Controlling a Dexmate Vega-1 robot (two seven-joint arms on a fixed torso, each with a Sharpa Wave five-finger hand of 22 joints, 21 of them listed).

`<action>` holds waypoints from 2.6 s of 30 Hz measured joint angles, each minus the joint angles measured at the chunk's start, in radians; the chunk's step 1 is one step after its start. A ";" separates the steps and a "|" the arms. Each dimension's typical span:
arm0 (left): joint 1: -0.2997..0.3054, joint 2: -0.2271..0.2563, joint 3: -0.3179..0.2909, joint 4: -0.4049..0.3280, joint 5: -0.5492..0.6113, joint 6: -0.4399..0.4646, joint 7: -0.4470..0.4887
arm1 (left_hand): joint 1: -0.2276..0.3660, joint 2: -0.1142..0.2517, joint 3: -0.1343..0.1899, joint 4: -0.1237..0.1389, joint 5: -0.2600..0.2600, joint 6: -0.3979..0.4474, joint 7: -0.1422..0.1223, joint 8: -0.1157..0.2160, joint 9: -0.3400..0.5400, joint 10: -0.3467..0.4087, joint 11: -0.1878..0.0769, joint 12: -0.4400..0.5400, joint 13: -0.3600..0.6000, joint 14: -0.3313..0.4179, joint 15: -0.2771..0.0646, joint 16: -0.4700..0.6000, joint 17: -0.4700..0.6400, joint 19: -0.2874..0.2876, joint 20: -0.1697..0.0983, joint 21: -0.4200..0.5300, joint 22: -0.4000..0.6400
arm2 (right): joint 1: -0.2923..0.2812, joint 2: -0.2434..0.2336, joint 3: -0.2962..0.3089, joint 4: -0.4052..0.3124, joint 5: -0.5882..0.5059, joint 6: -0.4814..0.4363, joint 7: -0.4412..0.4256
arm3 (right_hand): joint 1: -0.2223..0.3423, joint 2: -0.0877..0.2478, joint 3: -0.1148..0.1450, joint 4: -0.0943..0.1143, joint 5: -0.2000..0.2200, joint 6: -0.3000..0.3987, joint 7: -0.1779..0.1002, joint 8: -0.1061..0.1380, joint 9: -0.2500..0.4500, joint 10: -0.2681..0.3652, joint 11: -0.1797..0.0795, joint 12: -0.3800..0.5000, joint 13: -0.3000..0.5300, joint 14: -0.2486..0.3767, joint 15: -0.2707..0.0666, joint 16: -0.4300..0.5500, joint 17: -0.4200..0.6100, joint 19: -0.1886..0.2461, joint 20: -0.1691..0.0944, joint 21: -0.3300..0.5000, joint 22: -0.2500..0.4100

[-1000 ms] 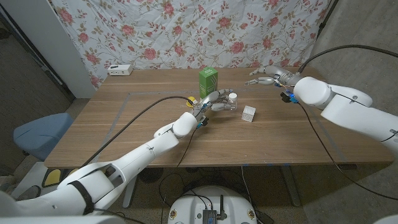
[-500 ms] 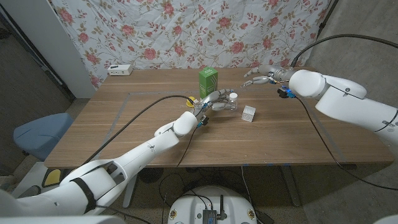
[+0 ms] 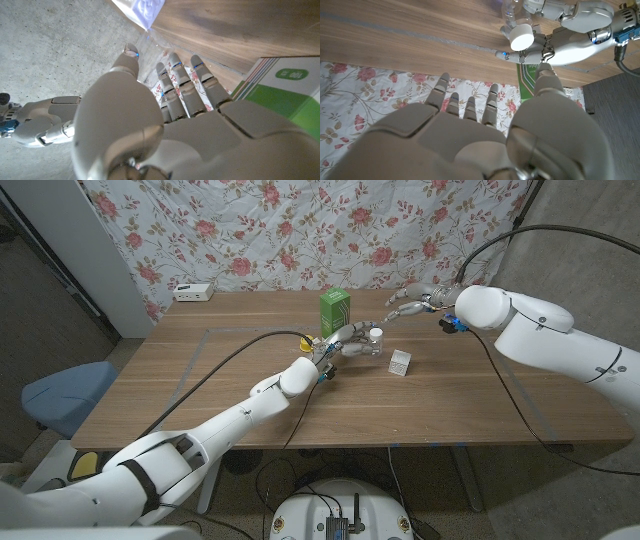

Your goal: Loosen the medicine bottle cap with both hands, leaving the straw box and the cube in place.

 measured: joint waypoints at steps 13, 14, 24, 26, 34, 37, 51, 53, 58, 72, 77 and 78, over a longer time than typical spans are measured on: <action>-0.029 -0.020 0.010 0.056 0.001 -0.027 -0.001 | -0.003 0.002 0.008 0.000 0.000 0.005 -0.005 0.000 0.000 0.003 0.003 0.000 0.000 0.007 0.000 0.000 0.000 -0.001 -0.002 0.000 0.000 | 0.050 0.035 -0.057 0.017 -0.113 -0.009 0.089 | 0.014 -0.003 0.007 0.000 0.008 0.006 -0.006 0.004 0.001 0.000 0.000 0.004 0.000 0.000 0.000 0.004 0.000 0.000 0.000 0.004 0.000; -0.032 -0.022 0.011 0.060 0.001 -0.028 -0.001 | -0.003 0.002 0.008 0.000 0.000 0.005 -0.005 0.000 0.000 0.003 0.003 0.000 0.000 0.007 0.000 0.000 0.000 0.000 -0.005 0.000 0.000 | 0.052 0.037 -0.061 0.018 -0.120 -0.010 0.094 | 0.016 -0.005 0.007 0.000 0.008 0.007 -0.006 0.004 0.002 0.000 0.000 0.004 0.000 0.000 0.000 0.004 0.000 0.000 0.000 0.004 0.000; -0.038 -0.026 0.015 0.071 0.003 -0.034 0.002 | -0.007 0.006 0.011 -0.003 0.000 0.005 -0.005 0.000 0.000 0.009 0.009 0.000 0.000 0.011 -0.004 0.000 0.000 -0.003 -0.011 0.000 0.000 | 0.074 0.063 -0.098 0.027 -0.210 -0.016 0.150 | 0.032 -0.008 0.015 -0.001 0.008 0.013 -0.013 0.011 0.006 0.000 0.000 0.008 0.000 0.000 0.000 0.009 0.000 0.000 0.000 0.008 0.000; -0.038 -0.026 0.015 0.071 0.003 -0.034 0.003 | -0.007 0.006 0.011 -0.003 0.000 0.005 -0.005 0.000 0.000 0.009 0.009 0.001 0.000 0.012 -0.002 0.000 0.000 -0.003 -0.011 0.000 0.000 | 0.077 0.066 -0.104 0.028 -0.225 -0.017 0.158 | 0.041 -0.007 0.021 -0.001 0.011 0.022 -0.014 0.011 0.009 0.000 0.000 0.012 0.000 0.004 -0.004 0.012 0.000 0.002 -0.002 0.008 0.000; -0.038 -0.025 0.016 0.066 0.004 -0.034 0.005 | -0.007 0.006 0.019 -0.003 0.000 0.005 -0.005 0.000 0.000 0.009 0.009 0.004 0.000 0.014 -0.004 0.000 -0.001 -0.005 -0.020 0.000 0.000 | 0.088 0.081 -0.123 0.031 -0.301 -0.024 0.210 | 0.053 -0.013 0.023 -0.001 0.015 0.032 -0.014 0.019 0.010 0.004 -0.004 0.012 0.000 0.008 0.000 0.012 0.000 0.004 -0.004 0.009 0.000; -0.037 -0.024 0.016 0.062 0.005 -0.034 0.005 | -0.007 0.006 0.019 -0.003 -0.004 0.005 -0.005 0.000 0.000 0.009 0.009 0.004 0.000 0.018 -0.007 0.000 -0.001 -0.005 -0.020 0.000 0.000 | 0.094 0.093 -0.136 0.034 -0.327 -0.025 0.228 | 0.058 -0.013 0.024 0.000 0.015 0.036 -0.011 0.019 0.010 0.004 -0.004 0.012 0.000 0.008 0.000 0.012 0.000 0.008 0.000 0.016 0.000; -0.029 -0.019 0.018 0.039 0.013 -0.023 0.007 | -0.007 0.006 0.019 -0.003 -0.006 0.011 -0.011 0.000 0.000 0.014 0.014 0.003 0.000 0.021 -0.004 0.000 -0.002 -0.009 -0.023 0.000 0.000 | 0.082 0.115 -0.138 0.048 -0.398 -0.010 0.267 | 0.078 -0.020 0.036 0.003 0.015 0.072 -0.011 0.041 0.020 0.022 -0.007 0.016 0.000 0.020 -0.012 0.019 0.000 0.020 -0.002 0.016 0.000; -0.027 -0.018 0.018 0.034 0.013 -0.023 0.007 | -0.007 0.006 0.019 -0.003 -0.006 0.011 -0.011 0.000 0.000 0.014 0.014 0.003 0.000 0.022 -0.005 0.000 -0.002 -0.009 -0.023 0.000 0.000 | 0.082 0.115 -0.138 0.048 -0.406 -0.007 0.270 | 0.082 -0.024 0.036 0.003 0.015 0.074 -0.014 0.041 0.020 0.022 -0.007 0.016 0.000 0.020 -0.012 0.019 0.000 0.025 -0.007 0.016 0.000; -0.020 -0.014 0.018 0.018 0.016 -0.009 0.011 | -0.012 0.000 0.023 -0.007 -0.008 0.011 -0.011 0.000 0.000 0.014 0.014 0.003 0.000 0.027 -0.009 0.000 -0.003 -0.009 -0.023 0.000 0.000 | 0.069 0.124 -0.130 0.053 -0.426 0.002 0.279 | 0.082 -0.024 0.041 0.000 0.015 0.089 -0.012 0.049 0.024 0.026 -0.004 0.016 0.000 0.026 -0.007 0.019 0.000 0.025 -0.007 0.016 0.000; -0.010 -0.007 0.016 -0.003 0.022 0.004 0.015 | -0.013 -0.001 0.028 -0.005 -0.008 0.011 -0.011 0.000 0.000 0.015 0.013 -0.001 0.000 0.028 -0.007 0.000 -0.002 -0.008 -0.030 0.000 0.000 | 0.047 0.145 -0.121 0.060 -0.475 0.009 0.293 | 0.105 -0.034 0.052 0.003 0.015 0.138 -0.016 0.077 0.033 0.044 -0.011 0.016 0.000 0.046 -0.016 0.019 0.000 0.043 -0.014 0.016 0.000; -0.009 -0.006 0.016 -0.004 0.022 0.004 0.015 | -0.013 -0.001 0.031 -0.008 -0.008 0.011 -0.011 0.000 0.000 0.016 0.012 -0.001 0.000 0.028 -0.007 0.000 -0.003 -0.014 -0.036 0.000 0.000 | 0.042 0.151 -0.119 0.061 -0.488 0.009 0.296 | 0.109 -0.038 0.052 0.003 0.015 0.149 -0.016 0.081 0.033 0.047 -0.007 0.022 0.000 0.047 -0.018 0.019 0.000 0.044 -0.015 0.016 0.000; -0.009 -0.006 0.016 -0.005 0.022 0.004 0.015 | -0.013 -0.001 0.031 -0.008 -0.008 0.011 -0.011 0.000 0.000 0.016 0.012 -0.001 0.000 0.028 -0.007 0.000 -0.003 -0.014 -0.036 0.000 0.000 | 0.038 0.155 -0.118 0.062 -0.490 0.009 0.296 | 0.109 -0.038 0.052 0.003 0.015 0.149 -0.016 0.081 0.033 0.047 -0.007 0.023 0.000 0.047 -0.018 0.019 0.000 0.044 -0.015 0.016 0.000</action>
